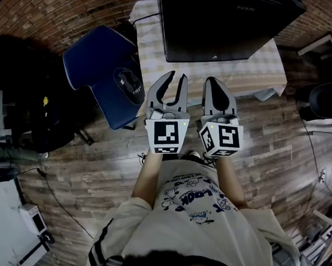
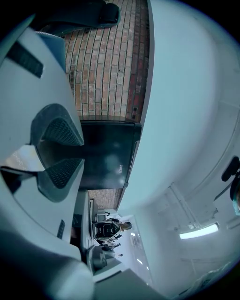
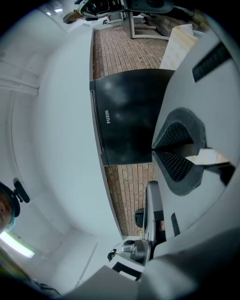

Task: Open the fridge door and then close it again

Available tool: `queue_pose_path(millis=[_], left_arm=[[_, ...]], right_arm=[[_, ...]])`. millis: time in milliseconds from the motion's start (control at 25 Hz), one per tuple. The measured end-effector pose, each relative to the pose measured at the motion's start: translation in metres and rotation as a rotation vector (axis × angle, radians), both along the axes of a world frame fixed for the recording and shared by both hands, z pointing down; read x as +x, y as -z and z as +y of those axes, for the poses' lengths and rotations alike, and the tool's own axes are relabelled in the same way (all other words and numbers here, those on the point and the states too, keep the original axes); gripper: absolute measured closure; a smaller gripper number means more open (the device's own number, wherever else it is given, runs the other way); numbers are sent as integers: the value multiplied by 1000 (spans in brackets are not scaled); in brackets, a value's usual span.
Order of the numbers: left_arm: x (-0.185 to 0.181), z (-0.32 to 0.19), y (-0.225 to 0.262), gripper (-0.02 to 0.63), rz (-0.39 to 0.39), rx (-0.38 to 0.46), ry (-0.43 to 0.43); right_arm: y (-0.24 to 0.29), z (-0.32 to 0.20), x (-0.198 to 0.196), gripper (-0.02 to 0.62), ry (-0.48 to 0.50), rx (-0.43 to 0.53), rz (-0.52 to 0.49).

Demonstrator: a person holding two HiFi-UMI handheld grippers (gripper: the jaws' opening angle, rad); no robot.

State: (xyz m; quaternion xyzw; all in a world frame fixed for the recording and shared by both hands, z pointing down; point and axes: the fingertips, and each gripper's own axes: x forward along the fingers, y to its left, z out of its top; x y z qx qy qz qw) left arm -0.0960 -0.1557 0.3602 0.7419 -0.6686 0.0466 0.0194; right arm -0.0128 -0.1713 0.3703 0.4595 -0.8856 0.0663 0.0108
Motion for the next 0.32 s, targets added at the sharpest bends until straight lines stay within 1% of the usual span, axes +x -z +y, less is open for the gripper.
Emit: queue_pose_path(millis=[320], left_arm=[[4,4,3,506,1,2,0]], right_arm=[[2,4,5,563,-3,2,0]])
